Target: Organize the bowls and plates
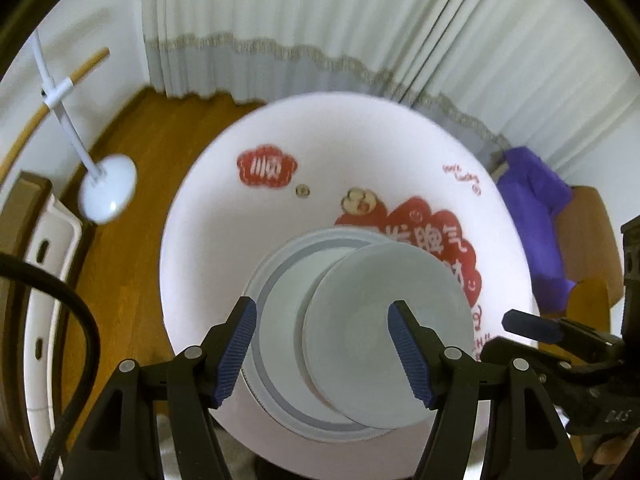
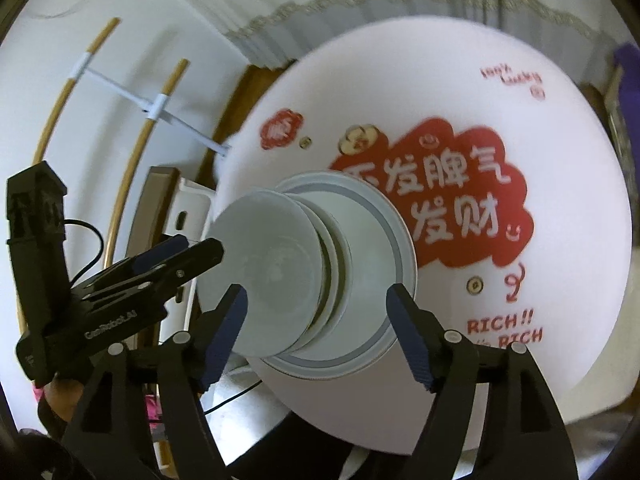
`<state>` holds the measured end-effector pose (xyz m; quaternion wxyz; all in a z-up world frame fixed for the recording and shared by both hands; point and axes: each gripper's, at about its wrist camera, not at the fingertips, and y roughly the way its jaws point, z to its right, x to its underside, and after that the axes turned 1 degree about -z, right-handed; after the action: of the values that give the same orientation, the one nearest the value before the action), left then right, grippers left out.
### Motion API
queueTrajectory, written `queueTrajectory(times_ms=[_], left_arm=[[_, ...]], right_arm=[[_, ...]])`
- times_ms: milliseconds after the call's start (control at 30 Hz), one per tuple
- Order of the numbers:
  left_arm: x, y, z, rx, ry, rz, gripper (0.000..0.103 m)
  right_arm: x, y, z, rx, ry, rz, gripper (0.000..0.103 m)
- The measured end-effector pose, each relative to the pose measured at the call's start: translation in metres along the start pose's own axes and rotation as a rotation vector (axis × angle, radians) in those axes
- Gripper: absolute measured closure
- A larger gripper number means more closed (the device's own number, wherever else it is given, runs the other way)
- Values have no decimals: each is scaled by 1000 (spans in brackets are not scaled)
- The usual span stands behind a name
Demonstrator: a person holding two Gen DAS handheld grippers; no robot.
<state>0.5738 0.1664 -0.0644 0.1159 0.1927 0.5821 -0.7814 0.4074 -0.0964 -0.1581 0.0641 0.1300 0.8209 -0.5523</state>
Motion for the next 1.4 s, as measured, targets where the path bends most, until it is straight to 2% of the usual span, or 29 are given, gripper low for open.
queueTrajectory(times_ms=[33, 200, 467, 700, 800, 867, 1067, 1167, 1400], left_arm=[[5, -4, 3, -5, 8, 36, 37], [38, -13, 8, -11, 19, 155, 33], [123, -23, 29, -56, 103, 296, 33], [198, -55, 60, -93, 152, 395, 25], [231, -77, 72, -122, 163, 430, 22], [254, -96, 79, -135, 174, 470, 14], [323, -143, 99, -185, 188, 588, 1], [356, -164, 112, -200, 177, 637, 1], [422, -214, 129, -160, 167, 736, 1]], right_arm=[[2, -1, 1, -3, -18, 11, 19], [18, -5, 13, -38, -95, 95, 17], [68, -7, 31, -34, -156, 250, 16], [126, -28, 29, 71, -166, 387, 15], [152, -46, 22, 99, -162, 434, 11], [170, -62, 16, 131, -163, 483, 8], [219, -104, 4, 196, -147, 605, 1], [242, -123, -3, 218, -141, 655, 0], [295, -171, -24, 279, -172, 788, 0]])
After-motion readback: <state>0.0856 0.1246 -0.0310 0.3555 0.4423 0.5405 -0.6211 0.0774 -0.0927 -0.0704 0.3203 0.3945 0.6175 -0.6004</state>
